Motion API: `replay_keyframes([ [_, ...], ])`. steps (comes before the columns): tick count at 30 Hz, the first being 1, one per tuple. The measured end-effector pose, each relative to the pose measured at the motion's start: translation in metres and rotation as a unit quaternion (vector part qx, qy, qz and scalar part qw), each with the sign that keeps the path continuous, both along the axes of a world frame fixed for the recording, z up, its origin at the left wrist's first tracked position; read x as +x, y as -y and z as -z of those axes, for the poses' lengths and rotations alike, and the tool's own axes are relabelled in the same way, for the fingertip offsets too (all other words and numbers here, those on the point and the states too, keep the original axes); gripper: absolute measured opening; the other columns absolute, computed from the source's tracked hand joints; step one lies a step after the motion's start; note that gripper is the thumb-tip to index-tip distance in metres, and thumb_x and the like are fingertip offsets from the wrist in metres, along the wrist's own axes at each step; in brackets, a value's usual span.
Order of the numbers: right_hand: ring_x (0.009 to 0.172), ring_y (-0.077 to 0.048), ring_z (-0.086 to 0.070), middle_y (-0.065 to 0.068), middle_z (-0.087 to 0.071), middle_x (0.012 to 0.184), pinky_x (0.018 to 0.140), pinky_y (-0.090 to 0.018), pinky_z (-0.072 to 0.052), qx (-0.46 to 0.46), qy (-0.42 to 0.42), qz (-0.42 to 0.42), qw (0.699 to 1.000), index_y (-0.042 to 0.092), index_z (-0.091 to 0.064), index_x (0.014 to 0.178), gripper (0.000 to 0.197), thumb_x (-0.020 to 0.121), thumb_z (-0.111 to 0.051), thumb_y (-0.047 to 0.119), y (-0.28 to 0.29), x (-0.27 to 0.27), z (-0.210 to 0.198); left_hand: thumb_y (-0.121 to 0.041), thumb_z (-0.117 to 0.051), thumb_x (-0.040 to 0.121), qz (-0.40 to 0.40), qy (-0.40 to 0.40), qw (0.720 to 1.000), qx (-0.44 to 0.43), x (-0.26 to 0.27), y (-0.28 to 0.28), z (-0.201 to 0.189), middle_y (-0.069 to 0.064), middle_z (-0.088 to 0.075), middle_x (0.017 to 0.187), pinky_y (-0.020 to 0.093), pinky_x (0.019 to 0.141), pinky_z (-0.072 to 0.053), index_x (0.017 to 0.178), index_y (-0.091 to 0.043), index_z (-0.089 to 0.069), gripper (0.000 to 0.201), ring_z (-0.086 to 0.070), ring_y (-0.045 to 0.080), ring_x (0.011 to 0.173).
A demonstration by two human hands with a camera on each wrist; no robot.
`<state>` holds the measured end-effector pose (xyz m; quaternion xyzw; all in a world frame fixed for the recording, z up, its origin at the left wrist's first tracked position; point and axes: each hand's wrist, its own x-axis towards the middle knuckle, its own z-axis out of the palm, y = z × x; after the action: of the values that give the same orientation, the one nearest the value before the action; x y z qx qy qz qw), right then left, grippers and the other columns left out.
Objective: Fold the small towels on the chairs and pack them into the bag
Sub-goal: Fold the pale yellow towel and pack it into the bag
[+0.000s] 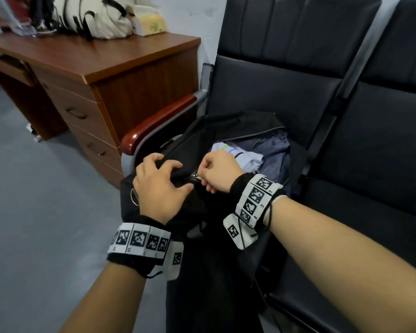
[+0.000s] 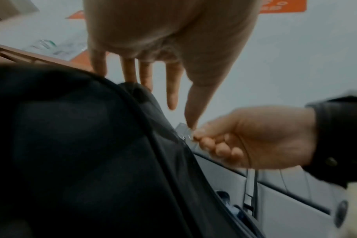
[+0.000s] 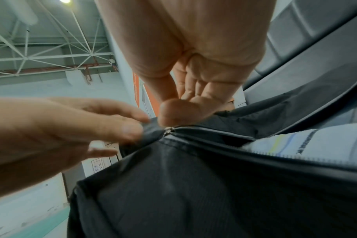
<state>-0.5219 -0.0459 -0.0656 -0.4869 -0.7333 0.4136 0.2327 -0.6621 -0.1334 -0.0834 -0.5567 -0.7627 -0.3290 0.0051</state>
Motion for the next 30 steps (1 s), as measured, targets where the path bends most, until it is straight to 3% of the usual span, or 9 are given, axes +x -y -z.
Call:
replay_keyframes([
  [3, 0.04, -0.016, -0.06, -0.008, -0.067, 0.058, 0.039, -0.023, -0.046, -0.001, -0.006, -0.013, 1.0, 0.01, -0.06, 0.073, 0.017, 0.088, -0.053, 0.004, 0.002, 0.0, -0.003, -0.042, -0.085, 0.067, -0.006, -0.069, 0.995, -0.07, 0.009, -0.01, 0.005, 0.003, -0.039, 0.145, 0.053, 0.109, -0.03, 0.121, -0.038, -0.064, 0.058, -0.031, 0.031, 0.136],
  [7, 0.043, -0.018, -0.064, -0.008, -0.069, 0.059, 0.042, -0.024, -0.048, 0.013, 0.013, -0.017, 1.0, 0.011, -0.062, 0.074, 0.016, 0.087, -0.055, 0.007, 0.001, 0.001, 0.003, -0.036, -0.079, 0.077, -0.015, -0.122, 0.99, -0.071, 0.01, -0.014, 0.015, 0.002, -0.05, 0.137, 0.053, 0.103, -0.033, 0.102, -0.03, -0.074, 0.026, -0.039, 0.031, 0.13],
  [10, 0.041, -0.016, -0.062, -0.009, -0.069, 0.06, 0.04, -0.022, -0.047, 0.007, 0.018, -0.013, 1.0, 0.009, -0.063, 0.074, 0.016, 0.088, -0.056, 0.007, -0.002, 0.006, 0.008, -0.031, -0.077, 0.08, -0.025, -0.108, 0.992, -0.054, 0.007, -0.012, 0.021, 0.0, -0.055, 0.13, 0.053, 0.098, -0.033, 0.094, -0.027, -0.074, 0.014, -0.043, 0.03, 0.126],
  [14, 0.037, -0.013, -0.059, -0.009, -0.067, 0.058, 0.037, -0.02, -0.044, 0.001, 0.01, -0.007, 1.0, 0.01, -0.06, 0.072, 0.018, 0.088, -0.055, 0.004, -0.015, 0.018, 0.01, -0.03, -0.075, 0.083, -0.049, -0.082, 0.995, -0.009, 0.003, -0.01, 0.023, 0.0, -0.057, 0.127, 0.056, 0.096, -0.036, 0.096, -0.025, -0.074, 0.014, -0.044, 0.031, 0.123],
  [16, 0.038, -0.016, -0.061, -0.012, -0.068, 0.06, 0.037, -0.022, -0.046, 0.014, 0.022, 0.022, 0.999, 0.011, -0.061, 0.07, 0.019, 0.087, -0.053, 0.005, -0.029, 0.032, 0.01, -0.027, -0.073, 0.085, -0.079, -0.064, 0.995, 0.01, -0.008, -0.01, 0.022, 0.001, -0.057, 0.124, 0.055, 0.093, -0.038, 0.098, -0.021, -0.073, 0.014, -0.045, 0.033, 0.12],
  [19, 0.042, -0.021, -0.065, -0.014, -0.07, 0.063, 0.041, -0.029, -0.052, 0.029, 0.029, 0.134, 0.99, 0.014, -0.061, 0.069, 0.019, 0.087, -0.057, 0.008, -0.06, 0.076, 0.007, -0.022, -0.069, 0.087, -0.146, -0.044, 0.988, 0.004, -0.029, -0.009, 0.017, 0.006, -0.056, 0.122, 0.053, 0.091, -0.037, 0.1, -0.012, -0.07, 0.017, -0.044, 0.038, 0.118],
  [22, 0.043, -0.02, -0.064, -0.013, -0.071, 0.065, 0.041, -0.028, -0.053, 0.046, 0.04, 0.192, 0.979, 0.011, -0.063, 0.071, 0.017, 0.087, -0.057, 0.009, -0.08, 0.116, 0.006, -0.013, -0.068, 0.081, -0.166, -0.071, 0.983, -0.022, -0.019, -0.017, 0.007, 0.013, -0.054, 0.125, 0.06, 0.1, -0.033, 0.103, -0.008, -0.07, 0.024, -0.042, 0.041, 0.123],
  [26, 0.041, -0.017, -0.063, -0.011, -0.07, 0.063, 0.04, -0.029, -0.054, 0.053, 0.023, 0.172, 0.983, 0.011, -0.063, 0.071, 0.018, 0.087, -0.057, 0.008, -0.08, 0.12, 0.012, -0.017, -0.069, 0.07, -0.068, -0.142, 0.987, -0.042, 0.042, -0.05, -0.006, 0.01, -0.054, 0.127, 0.07, 0.113, -0.013, 0.116, -0.016, -0.067, 0.047, -0.042, 0.037, 0.127],
  [30, 0.043, -0.017, -0.063, -0.009, -0.069, 0.063, 0.041, -0.029, -0.054, 0.053, 0.003, 0.14, 0.989, 0.011, -0.063, 0.074, 0.015, 0.087, -0.059, 0.009, -0.086, 0.124, 0.008, -0.044, -0.071, 0.079, 0.042, -0.167, 0.974, -0.147, 0.11, -0.092, -0.003, -0.002, -0.053, 0.126, 0.066, 0.115, -0.015, 0.126, -0.031, -0.06, 0.05, -0.045, 0.027, 0.126],
])
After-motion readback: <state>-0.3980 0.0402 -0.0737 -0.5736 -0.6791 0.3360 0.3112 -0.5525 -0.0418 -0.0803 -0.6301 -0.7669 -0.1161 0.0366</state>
